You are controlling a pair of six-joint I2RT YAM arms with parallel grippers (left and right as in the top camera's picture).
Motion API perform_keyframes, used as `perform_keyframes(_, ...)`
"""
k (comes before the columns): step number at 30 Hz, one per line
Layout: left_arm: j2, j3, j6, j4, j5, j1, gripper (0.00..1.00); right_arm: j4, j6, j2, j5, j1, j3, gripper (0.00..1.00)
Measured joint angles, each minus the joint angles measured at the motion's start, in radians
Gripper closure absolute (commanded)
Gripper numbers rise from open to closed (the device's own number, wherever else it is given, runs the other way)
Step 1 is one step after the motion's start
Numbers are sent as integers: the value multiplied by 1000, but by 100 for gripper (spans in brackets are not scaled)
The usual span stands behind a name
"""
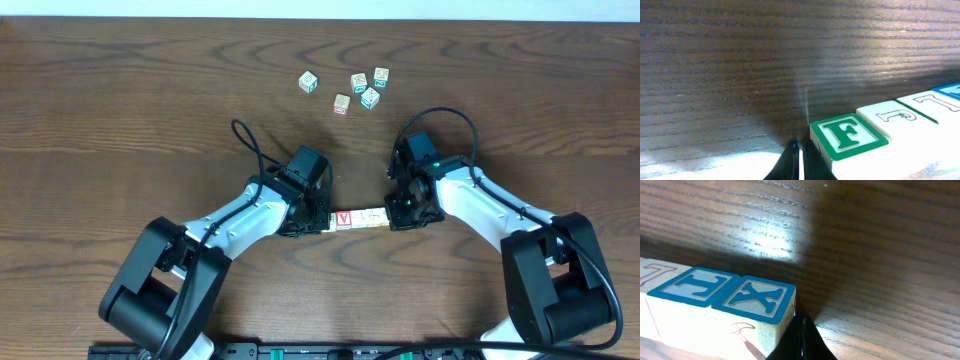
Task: Lift 5 blocks
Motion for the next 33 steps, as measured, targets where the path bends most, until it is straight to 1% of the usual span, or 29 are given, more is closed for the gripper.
perform_keyframes(8,0,0,-14,0,0,0,93,8,42,1,-4,3,0,99)
perform_keyframes(14,0,-1,-14,-3,-5,7,92,-17,89,0,37,40,3,99)
perform_keyframes(17,0,-1,-14,0,-4,6,92,-32,108,0,97,64,7,99)
perform_keyframes(33,4,-1,-13,18,7,2,92,-42,130,0,151,51,8,99)
